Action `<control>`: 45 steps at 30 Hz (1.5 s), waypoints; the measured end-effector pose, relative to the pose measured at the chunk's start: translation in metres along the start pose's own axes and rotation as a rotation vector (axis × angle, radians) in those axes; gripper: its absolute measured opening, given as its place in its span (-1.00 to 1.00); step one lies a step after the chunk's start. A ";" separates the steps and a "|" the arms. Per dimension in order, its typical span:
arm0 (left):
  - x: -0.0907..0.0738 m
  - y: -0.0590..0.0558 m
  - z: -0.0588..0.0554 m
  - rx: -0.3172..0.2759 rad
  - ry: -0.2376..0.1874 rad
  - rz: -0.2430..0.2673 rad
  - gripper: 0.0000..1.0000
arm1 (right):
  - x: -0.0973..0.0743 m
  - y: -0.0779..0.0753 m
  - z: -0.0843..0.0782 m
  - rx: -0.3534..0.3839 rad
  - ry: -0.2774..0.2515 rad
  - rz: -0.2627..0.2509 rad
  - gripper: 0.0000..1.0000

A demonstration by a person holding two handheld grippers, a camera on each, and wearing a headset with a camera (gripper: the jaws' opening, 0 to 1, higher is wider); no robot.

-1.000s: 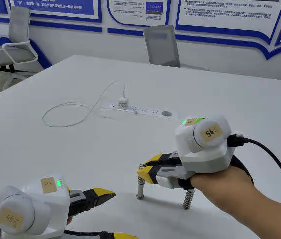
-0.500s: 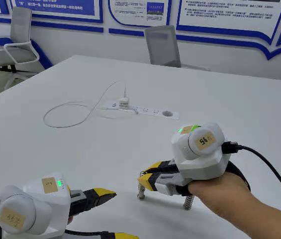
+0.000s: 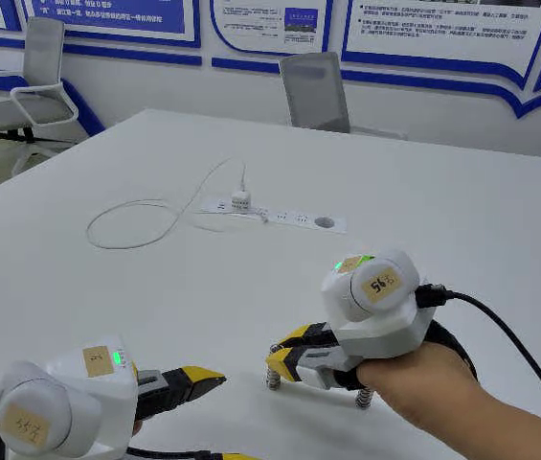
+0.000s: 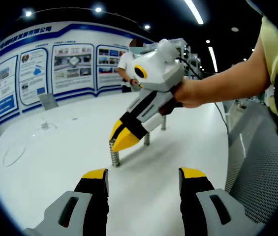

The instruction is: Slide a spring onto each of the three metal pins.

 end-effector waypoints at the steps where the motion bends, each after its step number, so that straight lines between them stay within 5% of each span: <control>1: 0.000 0.000 0.000 0.000 0.000 0.000 0.18 | 0.000 0.000 -0.001 0.000 0.005 0.000 -0.76; 20: 0.000 0.001 0.000 -0.005 -0.002 0.005 0.18 | -0.002 0.002 -0.008 0.009 0.020 0.000 -0.70; 45: 0.004 0.001 0.004 -0.005 -0.014 0.004 0.23 | -0.059 0.024 -0.006 -0.028 -0.071 -0.016 -0.55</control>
Point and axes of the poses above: the centre of the closed fingertips' face, and the gripper's own axes: x roughly forward along the fingers, y roughly to its left, z roughly out of its top, the point moved 3 cm from there along -x, roughly backward along the fingers, and after that the axes turned 3 degrees about z, right-handed, at the moved point
